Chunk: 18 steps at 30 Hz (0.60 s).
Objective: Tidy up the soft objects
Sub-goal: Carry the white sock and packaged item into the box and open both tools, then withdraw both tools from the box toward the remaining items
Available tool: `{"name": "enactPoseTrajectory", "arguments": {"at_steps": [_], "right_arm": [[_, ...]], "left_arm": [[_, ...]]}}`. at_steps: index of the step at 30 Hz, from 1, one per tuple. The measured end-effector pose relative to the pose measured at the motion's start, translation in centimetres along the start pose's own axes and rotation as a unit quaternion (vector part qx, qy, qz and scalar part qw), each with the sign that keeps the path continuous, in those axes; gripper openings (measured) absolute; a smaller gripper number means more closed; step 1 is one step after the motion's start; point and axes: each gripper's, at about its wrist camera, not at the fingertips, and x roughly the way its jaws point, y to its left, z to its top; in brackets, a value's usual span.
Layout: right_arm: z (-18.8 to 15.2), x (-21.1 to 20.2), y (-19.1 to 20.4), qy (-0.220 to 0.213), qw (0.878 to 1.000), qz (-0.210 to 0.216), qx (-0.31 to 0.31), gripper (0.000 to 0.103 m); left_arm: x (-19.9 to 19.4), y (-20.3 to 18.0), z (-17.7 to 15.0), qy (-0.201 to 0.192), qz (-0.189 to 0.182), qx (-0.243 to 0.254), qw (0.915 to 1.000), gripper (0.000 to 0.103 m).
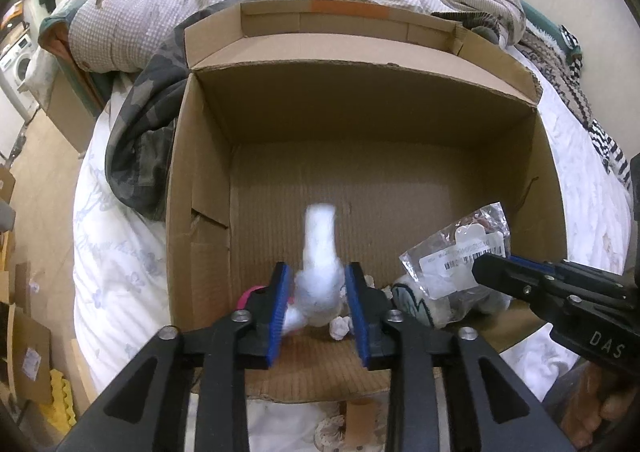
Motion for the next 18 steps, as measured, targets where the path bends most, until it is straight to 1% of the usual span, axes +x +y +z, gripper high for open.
{"name": "enactPoseTrajectory", "arguments": {"at_steps": [1, 2, 3, 4, 7, 18], "right_arm": [[0.03, -0.01, -0.01, 0.0, 1.0, 0.0, 0.001, 0.017], [0.08, 0.02, -0.01, -0.001, 1.0, 0.0, 0.001, 0.017], [0.1, 0.02, -0.06, -0.002, 1.0, 0.0, 0.001, 0.017], [0.11, 0.02, -0.08, -0.002, 1.0, -0.001, 0.002, 0.017], [0.09, 0.02, -0.13, -0.002, 1.0, -0.001, 0.002, 0.017], [0.01, 0.2, -0.32, -0.001, 1.0, 0.001, 0.003, 0.017]], "left_arm": [[0.01, 0.04, 0.01, 0.0, 0.001, -0.001, 1.0, 0.041], [-0.05, 0.08, 0.01, -0.001, 0.003, -0.003, 1.0, 0.047], [-0.16, 0.18, 0.01, -0.003, 0.003, -0.005, 1.0, 0.056], [-0.32, 0.22, 0.02, -0.008, 0.004, -0.007, 0.9999, 0.06], [-0.52, 0.32, 0.11, -0.01, 0.009, -0.009, 0.9999, 0.064], [-0.56, 0.35, 0.17, -0.007, 0.017, -0.01, 0.9998, 0.064]]}}
